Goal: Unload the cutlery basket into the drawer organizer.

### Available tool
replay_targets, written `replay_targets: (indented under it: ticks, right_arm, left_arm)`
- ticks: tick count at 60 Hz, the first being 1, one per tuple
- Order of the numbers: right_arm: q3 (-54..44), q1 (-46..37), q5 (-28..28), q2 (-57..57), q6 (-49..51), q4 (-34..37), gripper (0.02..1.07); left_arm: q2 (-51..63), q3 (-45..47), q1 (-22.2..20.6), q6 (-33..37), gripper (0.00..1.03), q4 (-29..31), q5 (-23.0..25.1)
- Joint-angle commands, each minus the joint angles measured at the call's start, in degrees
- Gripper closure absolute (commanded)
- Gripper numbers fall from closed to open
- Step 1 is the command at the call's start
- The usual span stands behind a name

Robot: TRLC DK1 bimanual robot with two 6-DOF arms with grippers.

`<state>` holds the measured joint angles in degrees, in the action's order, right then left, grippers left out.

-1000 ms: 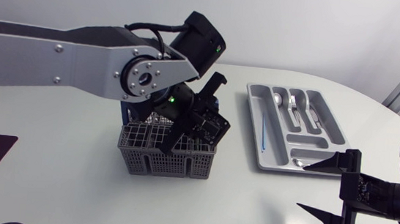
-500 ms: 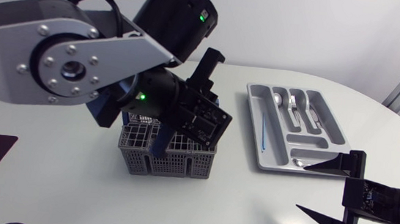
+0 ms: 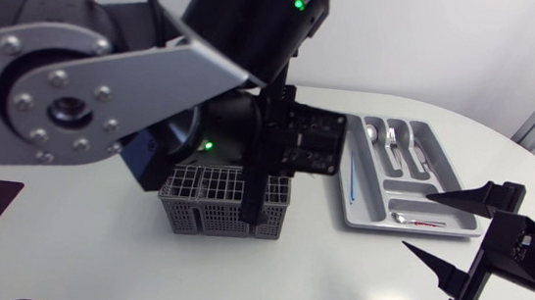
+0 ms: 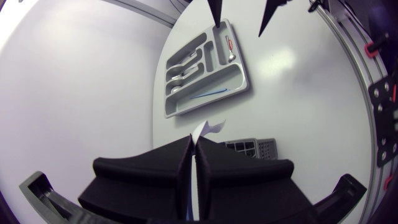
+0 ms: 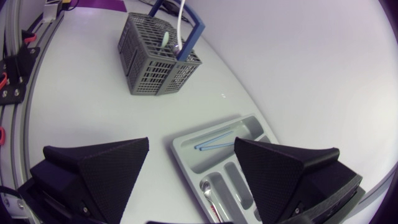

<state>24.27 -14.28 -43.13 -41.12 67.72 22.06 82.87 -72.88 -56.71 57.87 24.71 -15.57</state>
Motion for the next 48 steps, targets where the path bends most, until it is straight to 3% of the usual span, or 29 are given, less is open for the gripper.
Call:
replay_targets:
  ticks: [1,7,17,35,40,48]
  right_arm:
    - [0.95,0.57,-0.37,0.25,-7.17,-2.20,0.08]
    - [1.30,0.66,0.16,0.43,-11.39,-4.84,0.09]
    - [1.30,2.15,2.88,-0.54,-18.77,-10.99,0.12]
    - [-0.81,10.94,13.69,-1.94,-28.70,-21.27,0.23]
    - [-1.68,14.99,18.53,-2.03,-30.72,-24.61,0.32]
    - [-1.86,18.24,21.60,-3.88,-33.09,-27.60,0.35]
  left_arm:
    - [4.76,-5.60,-0.51,-11.20,1.00,1.83,-0.42]
    - [10.12,-11.84,0.19,-20.51,1.00,5.26,1.95]
    - [20.58,-25.99,3.36,-37.04,1.00,13.26,10.12]
    - [30.51,-38.30,6.17,-52.42,1.00,16.95,12.94]
    - [31.91,-40.32,6.87,-56.72,1.00,17.74,16.63]
    - [33.06,-42.17,7.93,-61.73,1.00,17.92,21.11]
